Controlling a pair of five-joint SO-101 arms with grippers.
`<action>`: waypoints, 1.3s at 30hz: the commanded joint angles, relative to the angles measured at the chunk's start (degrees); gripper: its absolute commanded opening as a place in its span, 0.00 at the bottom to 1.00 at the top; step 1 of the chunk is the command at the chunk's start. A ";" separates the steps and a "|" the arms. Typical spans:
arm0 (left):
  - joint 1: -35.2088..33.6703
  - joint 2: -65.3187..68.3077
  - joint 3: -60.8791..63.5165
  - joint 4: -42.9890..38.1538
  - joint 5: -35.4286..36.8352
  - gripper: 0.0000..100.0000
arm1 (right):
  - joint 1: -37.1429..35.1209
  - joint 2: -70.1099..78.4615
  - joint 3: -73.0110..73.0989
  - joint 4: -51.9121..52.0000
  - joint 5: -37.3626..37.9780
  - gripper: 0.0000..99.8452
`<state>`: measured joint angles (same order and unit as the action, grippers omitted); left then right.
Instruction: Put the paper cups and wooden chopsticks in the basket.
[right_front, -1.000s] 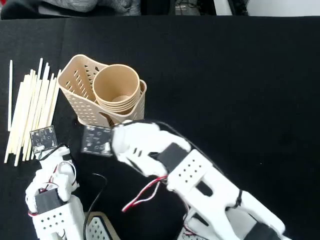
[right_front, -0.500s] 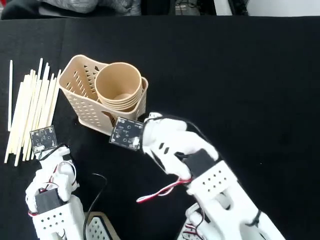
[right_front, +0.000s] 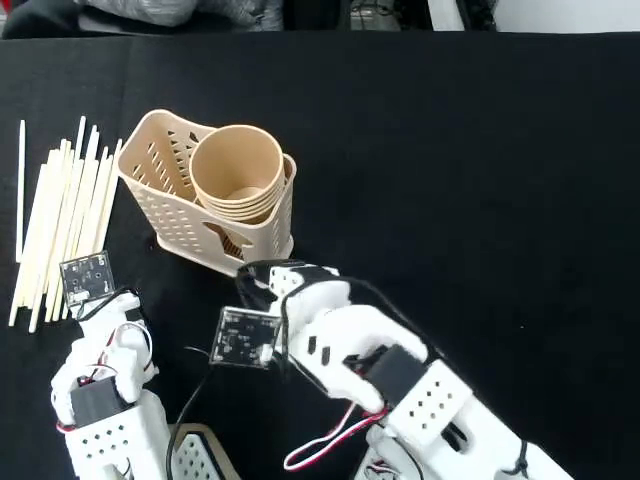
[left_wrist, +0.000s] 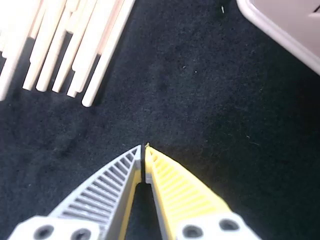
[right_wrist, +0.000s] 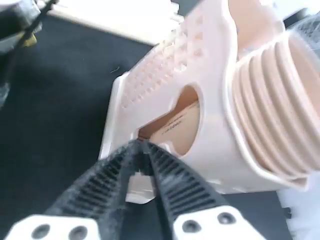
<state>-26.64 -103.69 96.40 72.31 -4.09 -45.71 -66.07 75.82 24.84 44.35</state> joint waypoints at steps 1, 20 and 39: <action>-0.22 -0.53 0.92 0.44 0.44 0.03 | 0.18 -1.27 5.49 -15.03 1.05 0.01; -0.22 -0.53 0.92 0.44 0.44 0.03 | 13.63 -1.80 10.77 -23.03 8.88 0.01; -0.04 -0.53 0.92 0.44 0.44 0.03 | 18.99 -3.47 7.52 -17.41 8.62 0.01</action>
<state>-26.64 -103.69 96.40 72.31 -4.09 -26.20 -66.33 87.16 2.24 52.97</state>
